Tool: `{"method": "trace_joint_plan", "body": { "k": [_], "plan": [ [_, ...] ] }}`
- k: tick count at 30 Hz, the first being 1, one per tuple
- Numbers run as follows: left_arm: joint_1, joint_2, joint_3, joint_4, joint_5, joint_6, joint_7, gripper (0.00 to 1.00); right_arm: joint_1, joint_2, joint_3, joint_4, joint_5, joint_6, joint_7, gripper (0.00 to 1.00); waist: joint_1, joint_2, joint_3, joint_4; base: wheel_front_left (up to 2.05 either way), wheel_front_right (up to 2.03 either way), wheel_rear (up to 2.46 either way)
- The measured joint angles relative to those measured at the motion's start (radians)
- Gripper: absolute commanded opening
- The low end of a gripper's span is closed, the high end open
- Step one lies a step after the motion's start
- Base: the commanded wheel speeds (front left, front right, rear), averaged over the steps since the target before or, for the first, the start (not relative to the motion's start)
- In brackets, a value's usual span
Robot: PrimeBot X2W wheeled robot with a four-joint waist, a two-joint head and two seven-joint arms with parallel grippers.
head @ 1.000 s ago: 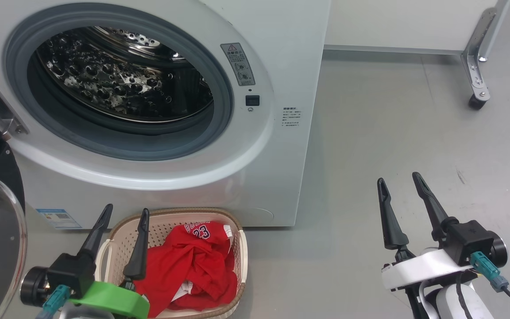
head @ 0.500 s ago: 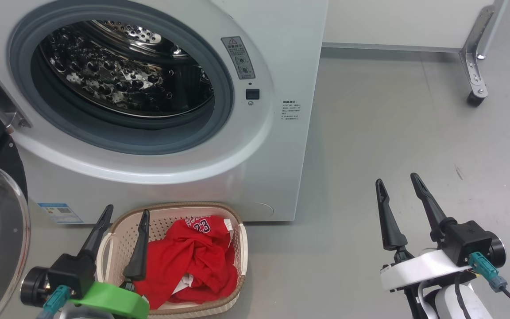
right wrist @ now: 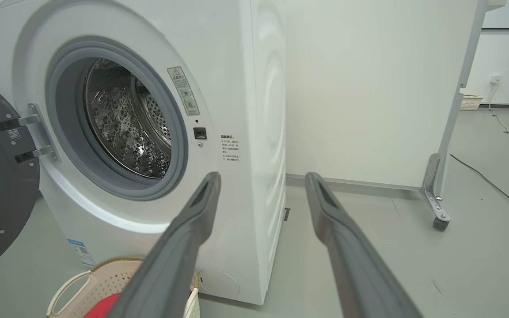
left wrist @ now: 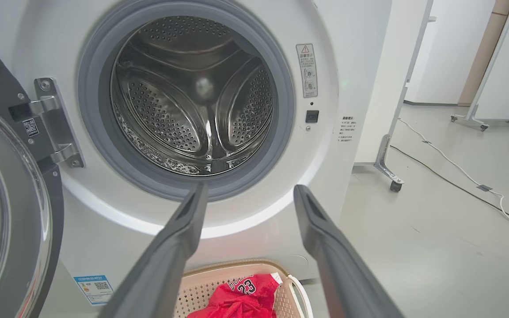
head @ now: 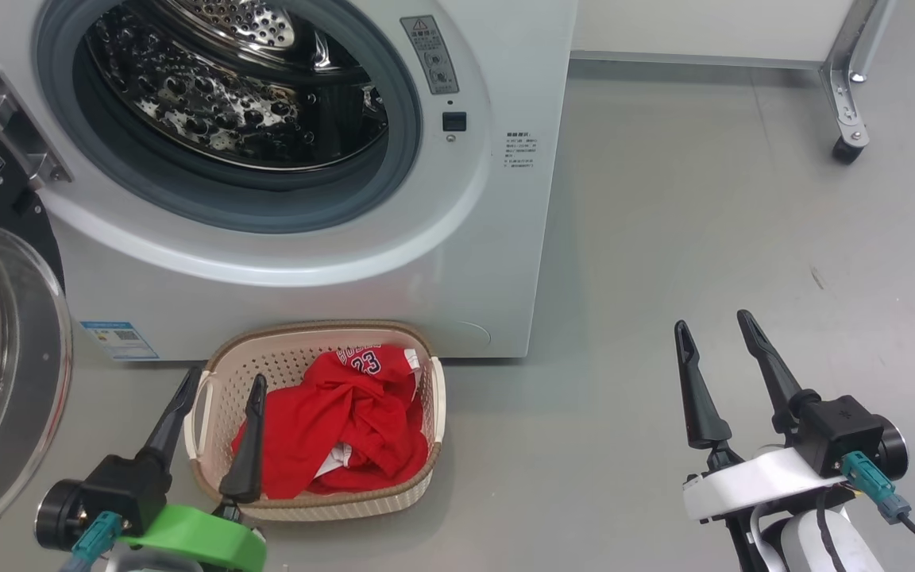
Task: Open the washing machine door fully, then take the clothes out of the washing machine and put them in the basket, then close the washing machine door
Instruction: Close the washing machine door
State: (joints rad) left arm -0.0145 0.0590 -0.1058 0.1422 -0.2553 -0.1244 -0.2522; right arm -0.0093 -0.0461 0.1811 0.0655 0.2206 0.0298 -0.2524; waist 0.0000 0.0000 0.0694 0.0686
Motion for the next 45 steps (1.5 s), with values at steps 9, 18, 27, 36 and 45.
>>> {"method": "trace_joint_plan", "body": {
  "k": [9,18,27,36,45],
  "plan": [
    [0.0,0.0,0.01,-0.008,-0.007,0.0,0.0,1.0,0.0,0.0,-0.001,0.0,0.0,0.0,0.0,1.0,0.0,0.0,0.004,0.005,-1.45,1.45,0.0],
    [0.0,0.0,0.01,-0.01,-0.001,0.0,0.0,1.0,0.0,0.0,-0.001,0.0,0.0,0.0,0.0,1.0,0.0,0.0,0.004,0.005,-1.1,1.1,0.0],
    [0.0,0.0,0.009,-0.011,0.002,0.0,0.0,1.0,0.0,0.001,0.0,0.001,0.0,0.0,0.0,1.0,0.0001,0.0,0.002,0.003,-0.74,0.74,0.0],
    [0.0,0.0,0.009,-0.011,0.002,0.0,0.0,1.0,0.0,0.001,0.002,0.001,0.0,0.0,0.0,1.0,0.0,0.0,0.002,0.003,-0.37,0.37,0.0],
    [0.0,0.0,0.008,-0.011,0.002,0.0,0.0,1.0,0.0,0.001,0.003,0.004,0.001,0.0,0.0,1.0,0.0,0.0,0.003,0.002,-0.04,0.04,0.0]
  ]
}}
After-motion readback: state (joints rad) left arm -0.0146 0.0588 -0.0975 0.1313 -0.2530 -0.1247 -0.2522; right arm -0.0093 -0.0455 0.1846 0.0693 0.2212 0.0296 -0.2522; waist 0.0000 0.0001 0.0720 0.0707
